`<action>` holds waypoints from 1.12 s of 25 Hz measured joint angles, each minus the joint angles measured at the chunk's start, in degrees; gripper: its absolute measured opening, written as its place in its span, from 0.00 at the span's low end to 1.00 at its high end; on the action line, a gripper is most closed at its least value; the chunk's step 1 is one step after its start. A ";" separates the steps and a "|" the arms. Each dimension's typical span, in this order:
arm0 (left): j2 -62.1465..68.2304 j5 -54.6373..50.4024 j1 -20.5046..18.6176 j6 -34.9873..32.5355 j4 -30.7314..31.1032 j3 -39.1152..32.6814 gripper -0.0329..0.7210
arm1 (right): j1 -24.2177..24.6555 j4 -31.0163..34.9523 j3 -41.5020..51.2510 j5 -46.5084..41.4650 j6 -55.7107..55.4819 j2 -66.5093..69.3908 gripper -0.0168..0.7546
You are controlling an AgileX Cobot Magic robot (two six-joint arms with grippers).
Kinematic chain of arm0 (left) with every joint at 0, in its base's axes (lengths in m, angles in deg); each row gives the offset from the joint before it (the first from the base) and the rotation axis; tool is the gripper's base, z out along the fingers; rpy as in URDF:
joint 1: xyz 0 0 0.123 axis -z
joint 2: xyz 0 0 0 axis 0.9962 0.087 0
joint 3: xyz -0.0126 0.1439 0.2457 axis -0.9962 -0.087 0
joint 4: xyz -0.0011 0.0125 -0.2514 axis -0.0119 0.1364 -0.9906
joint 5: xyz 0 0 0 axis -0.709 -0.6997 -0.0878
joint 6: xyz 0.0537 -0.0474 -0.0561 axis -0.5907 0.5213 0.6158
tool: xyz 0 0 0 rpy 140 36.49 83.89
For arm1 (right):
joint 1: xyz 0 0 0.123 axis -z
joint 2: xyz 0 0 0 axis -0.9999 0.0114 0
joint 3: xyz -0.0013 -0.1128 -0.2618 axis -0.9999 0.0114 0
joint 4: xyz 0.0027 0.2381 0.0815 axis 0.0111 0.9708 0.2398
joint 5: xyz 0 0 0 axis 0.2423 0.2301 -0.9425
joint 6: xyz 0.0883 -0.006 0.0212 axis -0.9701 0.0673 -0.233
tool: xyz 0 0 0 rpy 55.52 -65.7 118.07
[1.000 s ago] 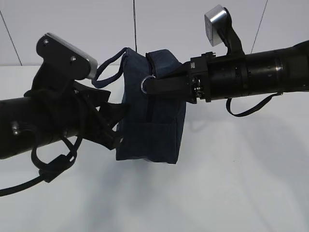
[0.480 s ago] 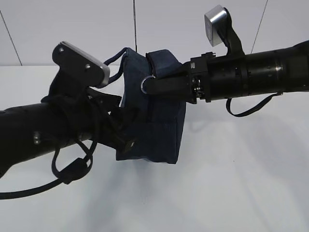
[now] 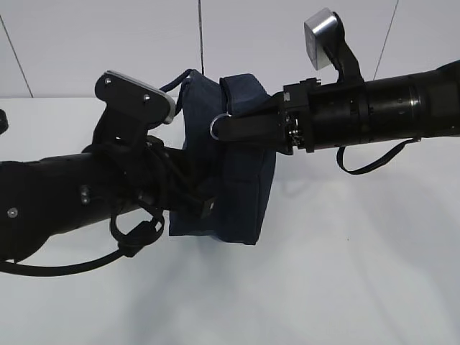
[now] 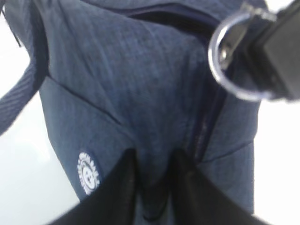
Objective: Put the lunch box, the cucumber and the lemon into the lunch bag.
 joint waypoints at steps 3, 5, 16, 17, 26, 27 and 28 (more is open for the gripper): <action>0.10 -1.32 0.00 0.00 -1.42 0.00 0.11 | 0.00 0.00 0.00 0.00 -0.89 0.00 0.03; 0.35 -2.54 0.00 0.00 -3.00 0.00 0.06 | 0.00 0.61 0.00 -0.23 -1.35 -0.59 0.03; 0.25 -5.90 0.00 0.00 -5.47 0.23 0.05 | 0.00 1.02 0.00 1.72 -2.12 -2.65 0.03; 0.25 -6.42 0.00 0.00 -5.47 0.23 0.05 | 0.00 1.11 0.00 1.84 -2.12 -2.65 0.03; 0.06 -9.54 0.00 0.00 -5.47 0.48 0.05 | 0.00 2.20 -0.09 1.96 -2.12 -2.65 0.03; 0.03 -9.84 0.00 0.00 -5.47 0.48 0.05 | 0.00 2.20 -0.09 1.96 -2.12 -2.65 0.03; -0.19 -10.37 0.00 0.00 -5.47 0.48 0.05 | 0.00 2.20 -0.09 1.96 -2.00 -2.65 0.03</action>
